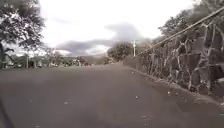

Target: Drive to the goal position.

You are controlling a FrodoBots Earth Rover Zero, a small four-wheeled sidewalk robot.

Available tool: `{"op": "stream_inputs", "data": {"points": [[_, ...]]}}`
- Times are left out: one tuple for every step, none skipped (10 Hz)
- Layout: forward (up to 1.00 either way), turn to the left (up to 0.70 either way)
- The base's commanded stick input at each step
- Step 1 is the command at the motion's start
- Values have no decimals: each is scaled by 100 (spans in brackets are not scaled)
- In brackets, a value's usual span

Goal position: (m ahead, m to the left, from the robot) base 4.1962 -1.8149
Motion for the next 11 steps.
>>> {"op": "stream_inputs", "data": {"points": [[100,0],[100,0],[100,0],[100,0],[100,0],[100,0],[100,0],[100,0],[100,0],[100,0],[100,0]]}}
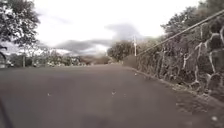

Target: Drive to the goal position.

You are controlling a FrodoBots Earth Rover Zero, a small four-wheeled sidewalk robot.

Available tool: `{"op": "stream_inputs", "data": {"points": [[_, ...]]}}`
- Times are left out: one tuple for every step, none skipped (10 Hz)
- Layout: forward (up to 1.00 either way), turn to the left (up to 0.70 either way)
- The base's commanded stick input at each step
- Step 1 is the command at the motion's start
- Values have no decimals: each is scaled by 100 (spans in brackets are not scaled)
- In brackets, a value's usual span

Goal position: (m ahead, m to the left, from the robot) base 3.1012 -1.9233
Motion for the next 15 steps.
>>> {"op": "stream_inputs", "data": {"points": [[100,0],[100,0],[100,0],[100,0],[100,0],[100,0],[100,0],[100,0],[100,0],[100,0],[100,0],[100,0],[100,0],[100,0],[100,0]]}}
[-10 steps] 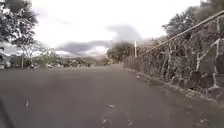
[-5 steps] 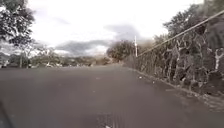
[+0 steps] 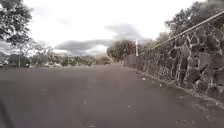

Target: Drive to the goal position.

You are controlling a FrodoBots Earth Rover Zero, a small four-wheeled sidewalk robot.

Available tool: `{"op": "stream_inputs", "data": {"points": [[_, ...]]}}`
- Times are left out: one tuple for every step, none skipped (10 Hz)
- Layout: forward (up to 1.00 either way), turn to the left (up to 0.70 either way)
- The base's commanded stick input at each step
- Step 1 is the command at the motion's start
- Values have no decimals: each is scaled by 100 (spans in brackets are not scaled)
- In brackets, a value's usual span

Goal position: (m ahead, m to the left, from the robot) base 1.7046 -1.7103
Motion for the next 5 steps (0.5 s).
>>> {"op": "stream_inputs", "data": {"points": [[100,0],[100,0],[100,0],[100,0],[100,0]]}}
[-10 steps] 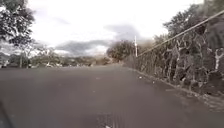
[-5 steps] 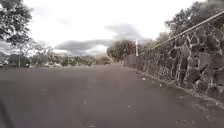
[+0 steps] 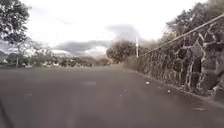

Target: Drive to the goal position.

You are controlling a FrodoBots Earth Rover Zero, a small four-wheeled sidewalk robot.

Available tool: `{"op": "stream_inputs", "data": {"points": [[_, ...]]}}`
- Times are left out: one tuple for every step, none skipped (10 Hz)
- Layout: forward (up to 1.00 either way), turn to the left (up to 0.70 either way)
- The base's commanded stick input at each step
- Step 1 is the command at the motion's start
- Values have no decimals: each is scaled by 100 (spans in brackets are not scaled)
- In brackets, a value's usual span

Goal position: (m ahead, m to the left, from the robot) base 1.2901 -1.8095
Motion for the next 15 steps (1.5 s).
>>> {"op": "stream_inputs", "data": {"points": [[100,0],[100,0],[100,0],[100,0],[100,-16],[100,-8],[100,0],[100,0],[100,0],[100,0],[100,0],[100,0],[100,0],[100,0],[100,0]]}}
